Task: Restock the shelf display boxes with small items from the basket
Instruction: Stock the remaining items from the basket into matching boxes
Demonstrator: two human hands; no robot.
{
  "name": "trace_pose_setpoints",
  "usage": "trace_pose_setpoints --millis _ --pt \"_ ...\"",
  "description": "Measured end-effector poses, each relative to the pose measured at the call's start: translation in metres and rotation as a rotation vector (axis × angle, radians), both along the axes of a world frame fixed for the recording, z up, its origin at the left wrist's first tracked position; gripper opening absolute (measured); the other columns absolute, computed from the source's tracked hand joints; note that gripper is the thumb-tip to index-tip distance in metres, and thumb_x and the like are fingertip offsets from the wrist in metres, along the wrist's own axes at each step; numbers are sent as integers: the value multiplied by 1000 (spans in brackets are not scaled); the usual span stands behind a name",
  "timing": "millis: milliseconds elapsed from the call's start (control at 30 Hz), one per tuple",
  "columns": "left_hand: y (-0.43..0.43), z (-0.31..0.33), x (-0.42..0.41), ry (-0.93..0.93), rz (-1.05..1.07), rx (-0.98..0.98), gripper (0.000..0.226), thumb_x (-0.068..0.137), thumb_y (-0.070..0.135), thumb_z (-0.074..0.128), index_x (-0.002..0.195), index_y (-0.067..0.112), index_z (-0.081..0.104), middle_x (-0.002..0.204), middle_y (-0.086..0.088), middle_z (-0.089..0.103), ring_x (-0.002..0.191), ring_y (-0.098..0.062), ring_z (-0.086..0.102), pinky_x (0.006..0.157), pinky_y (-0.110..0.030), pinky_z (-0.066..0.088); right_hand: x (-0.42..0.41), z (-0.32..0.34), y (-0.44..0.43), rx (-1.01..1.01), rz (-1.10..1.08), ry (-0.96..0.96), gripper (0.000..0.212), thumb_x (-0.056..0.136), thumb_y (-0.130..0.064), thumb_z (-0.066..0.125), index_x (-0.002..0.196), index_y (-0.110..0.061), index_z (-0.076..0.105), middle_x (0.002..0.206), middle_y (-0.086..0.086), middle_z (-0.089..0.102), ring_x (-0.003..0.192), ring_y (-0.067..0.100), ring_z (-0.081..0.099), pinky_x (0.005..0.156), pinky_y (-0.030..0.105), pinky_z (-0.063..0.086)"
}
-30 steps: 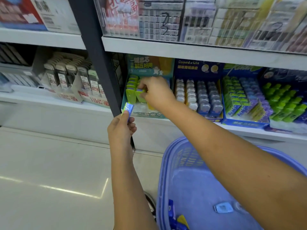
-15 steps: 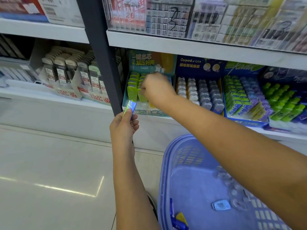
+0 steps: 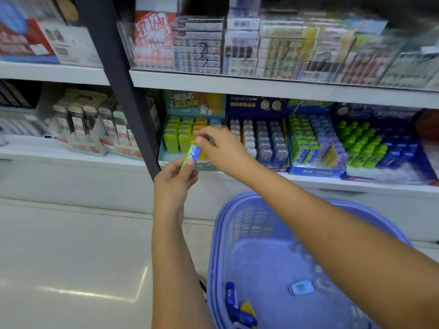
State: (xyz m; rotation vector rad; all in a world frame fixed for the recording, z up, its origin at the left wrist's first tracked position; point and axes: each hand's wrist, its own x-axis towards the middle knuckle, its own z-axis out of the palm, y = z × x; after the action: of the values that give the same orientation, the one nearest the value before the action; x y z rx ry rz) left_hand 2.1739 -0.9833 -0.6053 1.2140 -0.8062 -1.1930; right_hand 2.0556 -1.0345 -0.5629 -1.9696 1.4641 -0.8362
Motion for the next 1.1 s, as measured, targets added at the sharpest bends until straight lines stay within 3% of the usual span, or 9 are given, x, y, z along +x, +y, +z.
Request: trace_pose_setpoints --millis 67,133,333,433,533,633,833,1033,1100 --pt "-1 5 -15 -34 -88 -32 16 88 18 64 100 7 68 74 1 68 67 -4 65 63 -15 51 -20 1 22 129 -21 -339 11 92 -17 57 100 -13 64 87 3 62 68 12 62 67 25 54" --pt "-1 11 -36 -68 -179 -73 8 87 16 66 94 14 68 74 2 71 70 -5 67 62 -15 52 -45 1 39 178 -108 -567 15 88 -4 60 103 -7 61 81 4 60 54 6 60 57 17 53" --pt "9 16 -108 -201 -333 -214 10 88 11 64 93 19 65 78 6 68 70 -3 64 71 -21 53 -126 -1 69 88 -318 -751 12 81 -1 68 93 -5 65 77 8 67 57 4 63 58 14 51" --pt "13 9 -137 -481 -429 -318 20 91 15 59 110 19 62 103 9 67 96 -1 62 87 -19 46 -168 2 67 -96 -429 -642 15 80 -5 70 85 -18 64 75 0 67 63 4 64 62 17 53" --pt "17 -3 -159 -886 -547 -384 46 93 16 54 138 10 45 143 -5 44 133 -16 39 107 -18 22 -198 2 60 -207 -507 -396 22 77 -11 75 77 -29 62 74 -7 67 67 6 63 66 21 53" --pt "18 -16 -171 -1078 -612 -414 56 93 14 51 145 8 32 153 -7 27 142 -20 22 114 -22 14 -208 -8 49 -216 -475 -166 11 78 -14 74 80 -22 67 78 -3 69 64 -3 60 65 11 49" --pt "15 -27 -180 -1092 -572 -392 63 91 14 53 148 13 25 154 -1 23 140 -17 23 112 -25 24 -209 -21 38 -237 -373 -4 15 79 -12 73 94 -8 73 80 -8 66 68 -10 57 67 -2 42" --pt "13 -26 -178 -1075 -564 -402 60 91 13 53 146 12 31 152 2 26 138 -15 29 110 -24 29 -210 -18 33 -237 -277 43 15 78 -10 73 91 -2 74 91 9 70 76 10 62 76 24 53" --pt "13 -26 -178 -1083 -562 -407 59 91 13 54 146 13 32 152 3 27 137 -14 31 106 -24 31 -206 -19 33 -294 -248 103 15 77 -5 74 89 3 74 92 16 64 78 16 58 71 19 47"
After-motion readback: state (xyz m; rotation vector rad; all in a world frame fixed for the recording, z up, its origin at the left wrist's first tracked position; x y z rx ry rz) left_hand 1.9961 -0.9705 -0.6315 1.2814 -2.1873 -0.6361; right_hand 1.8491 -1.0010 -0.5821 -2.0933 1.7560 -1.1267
